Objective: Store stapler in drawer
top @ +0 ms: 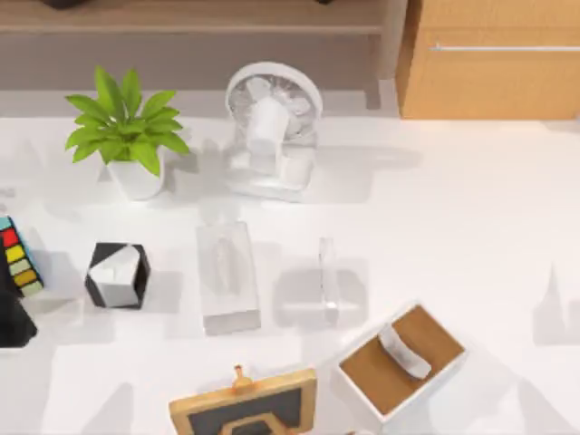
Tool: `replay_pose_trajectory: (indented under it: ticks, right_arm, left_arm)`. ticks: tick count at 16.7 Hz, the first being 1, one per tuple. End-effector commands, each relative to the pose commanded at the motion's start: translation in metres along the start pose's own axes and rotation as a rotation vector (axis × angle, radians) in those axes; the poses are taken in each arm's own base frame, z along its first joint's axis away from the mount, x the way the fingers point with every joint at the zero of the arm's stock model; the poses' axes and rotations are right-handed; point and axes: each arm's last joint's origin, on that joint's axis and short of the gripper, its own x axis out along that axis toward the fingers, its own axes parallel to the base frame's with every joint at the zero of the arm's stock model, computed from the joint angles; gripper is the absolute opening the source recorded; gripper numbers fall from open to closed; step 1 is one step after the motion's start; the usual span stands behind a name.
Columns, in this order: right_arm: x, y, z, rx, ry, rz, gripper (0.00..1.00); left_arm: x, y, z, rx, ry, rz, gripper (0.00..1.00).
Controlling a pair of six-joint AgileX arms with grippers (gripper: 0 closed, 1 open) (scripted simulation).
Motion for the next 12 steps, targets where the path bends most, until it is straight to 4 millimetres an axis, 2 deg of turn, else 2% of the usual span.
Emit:
replay_pose_trajectory:
  ticks: [4, 7, 10, 12]
  right_arm:
    - [0.001, 0.000, 0.004, -0.023, -0.002, -0.001, 1.00]
    - [0.007, 0.001, 0.019, -0.114, -0.006, -0.003, 1.00]
    - [0.022, 0.002, 0.042, -0.258, -0.011, -0.006, 1.00]
    - [0.040, 0.004, 0.057, -0.376, -0.013, -0.007, 1.00]
  left_arm:
    - [0.000, 0.000, 0.000, 0.000, 0.000, 0.000, 1.00]
    - [0.000, 0.000, 0.000, 0.000, 0.000, 0.000, 1.00]
    - [0.000, 0.000, 0.000, 0.000, 0.000, 0.000, 1.00]
    - [0.000, 0.000, 0.000, 0.000, 0.000, 0.000, 1.00]
